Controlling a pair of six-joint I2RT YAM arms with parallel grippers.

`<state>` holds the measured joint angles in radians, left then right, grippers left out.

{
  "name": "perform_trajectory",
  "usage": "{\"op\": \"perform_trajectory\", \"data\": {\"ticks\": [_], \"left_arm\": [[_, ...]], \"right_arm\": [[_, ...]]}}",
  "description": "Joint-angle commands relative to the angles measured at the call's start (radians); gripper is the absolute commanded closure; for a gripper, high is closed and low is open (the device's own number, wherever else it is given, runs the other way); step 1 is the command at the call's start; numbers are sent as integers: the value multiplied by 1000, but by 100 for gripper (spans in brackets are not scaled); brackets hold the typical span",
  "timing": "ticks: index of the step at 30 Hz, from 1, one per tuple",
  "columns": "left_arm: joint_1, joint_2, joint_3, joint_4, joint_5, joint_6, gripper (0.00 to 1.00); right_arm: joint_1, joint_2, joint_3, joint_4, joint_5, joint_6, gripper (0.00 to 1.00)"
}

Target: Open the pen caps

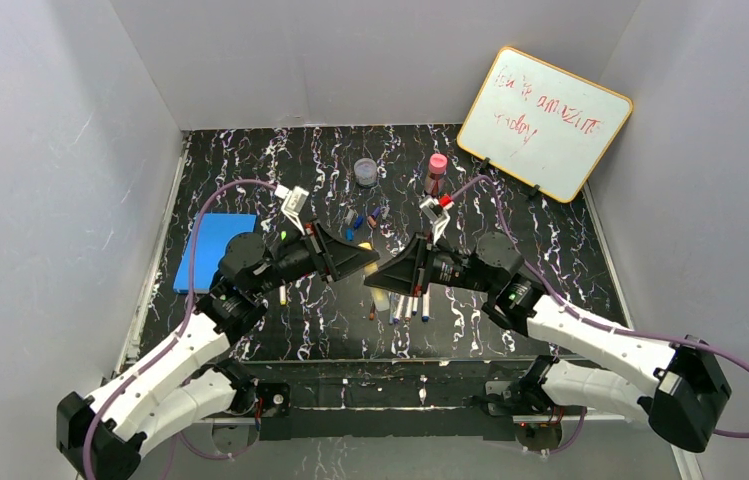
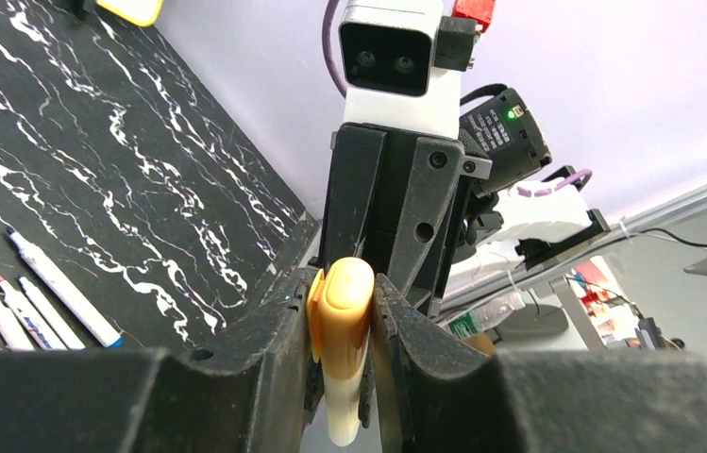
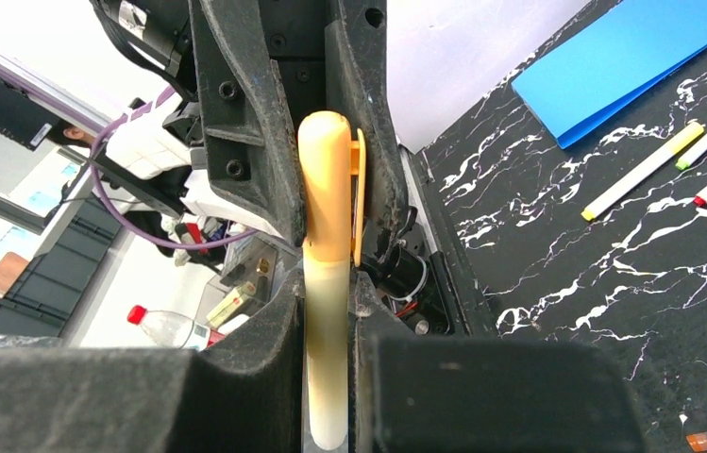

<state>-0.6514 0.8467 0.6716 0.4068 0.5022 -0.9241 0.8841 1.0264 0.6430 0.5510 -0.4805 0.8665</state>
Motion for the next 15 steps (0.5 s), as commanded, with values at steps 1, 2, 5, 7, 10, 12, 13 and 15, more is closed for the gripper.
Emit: {"op": "perform_trajectory", "data": {"ticks": [1, 2, 5, 7, 10, 12, 13, 15], "left_arm": [[11, -95, 55, -6, -286, 97, 100], [11, -87, 63, 15, -314, 100, 100], [12, -38, 86, 82, -350, 92, 100], [12, -8, 91, 119, -359, 80, 100], [13, 21, 91, 158, -362, 61, 100], [15, 27, 92, 149, -371, 62, 100], [16, 20, 89, 137, -389, 68, 100], [21, -5, 81, 107, -432, 85, 100]], "right_arm": [[-11, -68, -55, -63, 55, 3, 99], [-10, -90, -83, -59, 63, 14, 99], [-10, -163, -150, -57, 94, 40, 99], [-11, -198, -158, -92, 107, 36, 99], [-10, -240, -134, -169, 145, 0, 99], [-10, -261, -103, -239, 180, -44, 99], [-10, -267, -89, -271, 191, -63, 99], [-11, -279, -70, -314, 205, -91, 99]]}}
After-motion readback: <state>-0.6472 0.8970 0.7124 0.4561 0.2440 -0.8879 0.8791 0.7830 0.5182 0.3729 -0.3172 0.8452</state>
